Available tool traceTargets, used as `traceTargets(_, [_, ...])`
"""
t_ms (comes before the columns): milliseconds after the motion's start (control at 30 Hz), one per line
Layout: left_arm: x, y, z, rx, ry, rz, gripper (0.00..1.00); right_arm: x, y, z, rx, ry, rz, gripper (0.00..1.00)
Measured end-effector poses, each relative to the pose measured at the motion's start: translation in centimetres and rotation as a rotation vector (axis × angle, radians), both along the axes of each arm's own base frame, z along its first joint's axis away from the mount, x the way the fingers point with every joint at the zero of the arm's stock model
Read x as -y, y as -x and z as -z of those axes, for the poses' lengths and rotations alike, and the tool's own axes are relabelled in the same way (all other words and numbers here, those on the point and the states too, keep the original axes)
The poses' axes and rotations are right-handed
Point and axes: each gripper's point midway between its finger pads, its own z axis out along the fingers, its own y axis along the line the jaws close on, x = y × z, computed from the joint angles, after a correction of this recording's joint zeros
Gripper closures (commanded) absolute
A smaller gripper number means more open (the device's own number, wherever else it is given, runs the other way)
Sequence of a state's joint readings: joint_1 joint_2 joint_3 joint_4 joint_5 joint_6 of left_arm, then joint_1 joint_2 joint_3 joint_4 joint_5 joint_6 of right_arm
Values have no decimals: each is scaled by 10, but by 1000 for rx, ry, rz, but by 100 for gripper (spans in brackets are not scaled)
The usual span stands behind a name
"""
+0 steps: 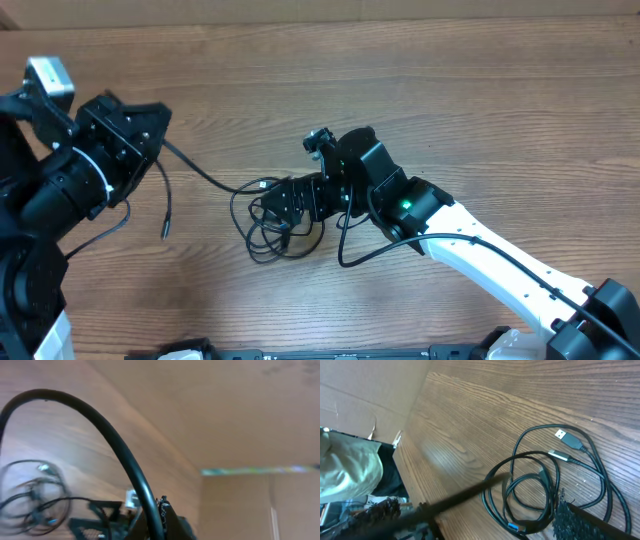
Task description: Untangle cables
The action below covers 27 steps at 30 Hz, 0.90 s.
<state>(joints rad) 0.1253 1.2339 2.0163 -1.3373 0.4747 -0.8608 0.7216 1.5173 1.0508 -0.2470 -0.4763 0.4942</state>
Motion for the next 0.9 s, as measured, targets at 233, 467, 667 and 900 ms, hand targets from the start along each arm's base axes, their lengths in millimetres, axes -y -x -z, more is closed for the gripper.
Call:
traceTargets(233, [-27, 4, 43, -199, -78, -135, 96, 8, 11, -12, 24, 10, -27, 0])
traceTargets(467, [-33, -4, 85, -400, -121, -140, 96, 26, 21, -42, 96, 10, -6, 0])
traceTargets(667, [0, -17, 109, -474, -191, 24, 96, 31, 24, -55, 138, -1, -7, 0])
traceTargets(900, [38, -30, 138, -555, -286, 158, 96, 30, 26, -55, 185, 11, -53, 2])
